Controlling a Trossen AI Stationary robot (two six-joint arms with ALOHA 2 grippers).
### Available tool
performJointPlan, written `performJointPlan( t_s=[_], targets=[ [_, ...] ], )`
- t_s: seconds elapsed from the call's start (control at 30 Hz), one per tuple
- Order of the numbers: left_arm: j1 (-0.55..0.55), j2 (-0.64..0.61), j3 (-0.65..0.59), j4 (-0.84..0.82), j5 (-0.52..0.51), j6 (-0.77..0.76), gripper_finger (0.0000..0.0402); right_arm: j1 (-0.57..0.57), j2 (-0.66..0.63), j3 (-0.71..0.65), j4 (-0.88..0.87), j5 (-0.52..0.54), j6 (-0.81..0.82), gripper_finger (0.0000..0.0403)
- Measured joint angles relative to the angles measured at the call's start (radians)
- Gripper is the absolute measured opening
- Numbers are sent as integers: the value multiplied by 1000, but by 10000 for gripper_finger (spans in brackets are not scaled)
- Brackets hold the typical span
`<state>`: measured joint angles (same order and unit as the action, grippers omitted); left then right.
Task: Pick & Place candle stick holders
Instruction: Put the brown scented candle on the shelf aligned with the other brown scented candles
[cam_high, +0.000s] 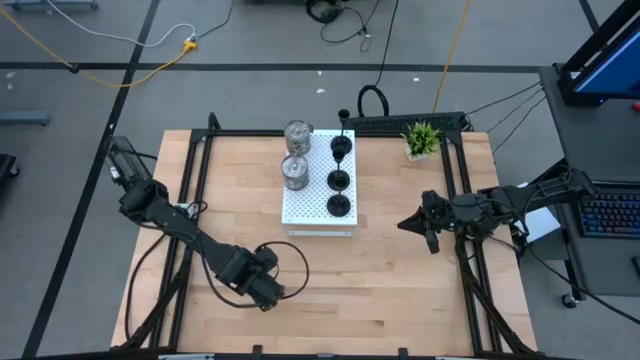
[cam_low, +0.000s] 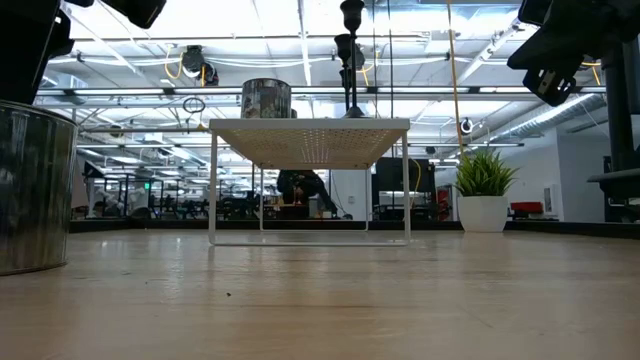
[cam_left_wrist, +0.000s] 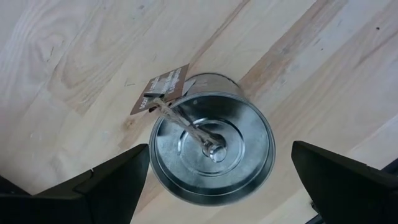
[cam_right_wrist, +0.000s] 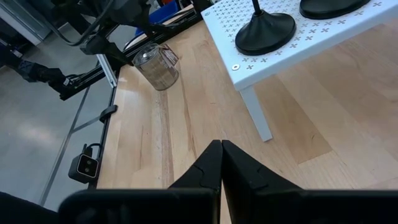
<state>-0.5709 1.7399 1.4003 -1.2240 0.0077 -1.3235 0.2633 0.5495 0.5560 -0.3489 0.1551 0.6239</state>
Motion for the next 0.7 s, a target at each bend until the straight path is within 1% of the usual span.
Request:
performJointPlan(
  t_s=[0.33, 0.7],
  targets=[
    [0, 0, -3, 2, -10, -16, 399, 0, 0, 0, 0, 0, 0, 0],
    [0, 0, -42, 7, -7, -44, 399, 0, 0, 0, 0, 0, 0, 0]
  ],
)
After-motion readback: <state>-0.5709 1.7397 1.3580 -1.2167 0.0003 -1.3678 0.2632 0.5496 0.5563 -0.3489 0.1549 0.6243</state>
